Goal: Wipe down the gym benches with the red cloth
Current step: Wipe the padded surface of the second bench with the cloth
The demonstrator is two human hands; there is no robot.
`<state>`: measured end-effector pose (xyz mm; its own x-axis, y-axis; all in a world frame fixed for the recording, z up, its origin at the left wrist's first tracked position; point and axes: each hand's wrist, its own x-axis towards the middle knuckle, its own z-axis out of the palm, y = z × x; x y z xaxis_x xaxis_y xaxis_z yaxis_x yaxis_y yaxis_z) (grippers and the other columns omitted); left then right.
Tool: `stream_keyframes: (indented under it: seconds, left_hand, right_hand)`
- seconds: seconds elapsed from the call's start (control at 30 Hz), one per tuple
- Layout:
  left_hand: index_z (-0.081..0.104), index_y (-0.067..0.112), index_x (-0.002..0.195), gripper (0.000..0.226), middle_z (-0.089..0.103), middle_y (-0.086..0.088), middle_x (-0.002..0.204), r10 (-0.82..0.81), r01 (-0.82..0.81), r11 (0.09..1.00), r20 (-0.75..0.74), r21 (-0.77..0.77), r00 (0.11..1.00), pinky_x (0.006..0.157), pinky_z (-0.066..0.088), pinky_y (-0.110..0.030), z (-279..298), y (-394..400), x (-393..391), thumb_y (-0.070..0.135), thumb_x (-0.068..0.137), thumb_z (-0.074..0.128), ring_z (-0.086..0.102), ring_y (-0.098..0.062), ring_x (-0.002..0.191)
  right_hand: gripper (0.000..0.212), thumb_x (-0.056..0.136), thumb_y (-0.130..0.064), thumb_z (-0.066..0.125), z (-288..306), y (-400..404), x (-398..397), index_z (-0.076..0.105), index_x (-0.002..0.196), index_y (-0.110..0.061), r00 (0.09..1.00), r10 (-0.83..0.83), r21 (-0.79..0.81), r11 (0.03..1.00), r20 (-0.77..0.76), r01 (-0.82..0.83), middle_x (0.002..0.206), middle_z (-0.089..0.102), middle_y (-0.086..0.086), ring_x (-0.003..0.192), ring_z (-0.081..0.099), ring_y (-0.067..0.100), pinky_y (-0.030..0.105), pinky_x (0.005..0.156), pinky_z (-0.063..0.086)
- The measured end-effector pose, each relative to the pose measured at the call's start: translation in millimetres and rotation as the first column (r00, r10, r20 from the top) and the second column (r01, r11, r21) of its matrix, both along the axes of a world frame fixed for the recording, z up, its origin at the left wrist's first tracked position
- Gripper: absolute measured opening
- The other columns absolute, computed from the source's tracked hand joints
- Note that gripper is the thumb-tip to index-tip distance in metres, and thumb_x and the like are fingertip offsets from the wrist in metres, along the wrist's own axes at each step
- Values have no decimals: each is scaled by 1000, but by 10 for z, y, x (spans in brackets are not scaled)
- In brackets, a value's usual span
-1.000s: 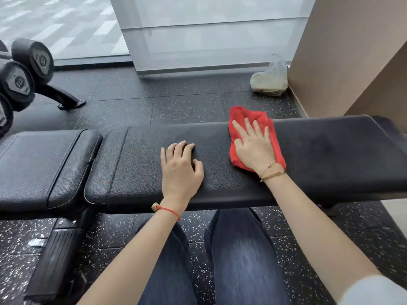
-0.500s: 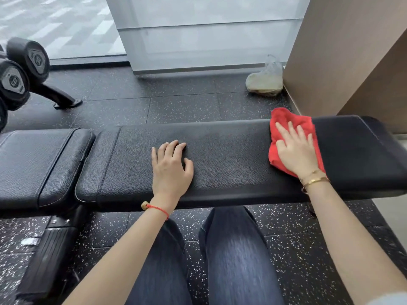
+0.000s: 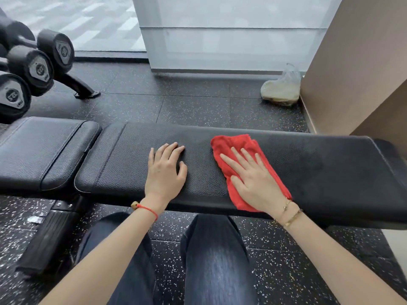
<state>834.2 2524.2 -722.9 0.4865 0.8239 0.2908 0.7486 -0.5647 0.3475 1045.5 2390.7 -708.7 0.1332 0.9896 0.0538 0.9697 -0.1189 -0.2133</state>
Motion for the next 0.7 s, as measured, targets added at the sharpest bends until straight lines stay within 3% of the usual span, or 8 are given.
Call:
stream_keyframes:
  seconds: [0.13, 0.33, 0.5, 0.7]
  left_hand:
    - [58, 17, 134, 42, 55, -1, 143, 2, -3, 1000, 54, 4, 999, 124, 16, -47, -1, 18, -3, 23, 92, 55, 42, -21, 139]
    - [68, 13, 108, 27, 70, 1, 107, 79, -93, 995, 267, 40, 960, 118, 28, -45, 22, -13, -56, 7, 85, 55, 62, -20, 109]
    - [67, 19, 110, 32, 67, 5, 120, 145, -167, 985, 316, 44, 938, 115, 31, -45, 167, 137, -493, 15, 84, 49, 59, -16, 118]
    - [69, 16, 112, 34, 67, 0, 121, 287, -326, 936, 249, 133, 925, 111, 35, -51, 239, 605, -1885, 4, 82, 58, 60, -22, 117]
  right_hand:
    - [58, 98, -33, 37, 34, 415, 33, 19, 153, -39, 999, -31, -14, 999, -29, 31, 164, 10, -5, 151, 5, 19, 44, 123, -2]
    - [57, 100, -39, 35, 66, 1019, -469, 17, 154, -38, 997, 75, -10, 997, -31, -75, 164, 8, -2, 152, 4, 21, 45, 122, -3]
    - [57, 100, -39, 35, 75, 1458, -1199, 16, 154, -37, 985, 159, -1, 987, -68, -159, 164, 8, -1, 152, 4, 21, 44, 122, -4]
    - [52, 103, -31, 29, 75, 1972, -2156, 19, 154, -35, 945, 307, -2, 951, -116, -309, 164, 10, -4, 152, 4, 20, 46, 122, -4]
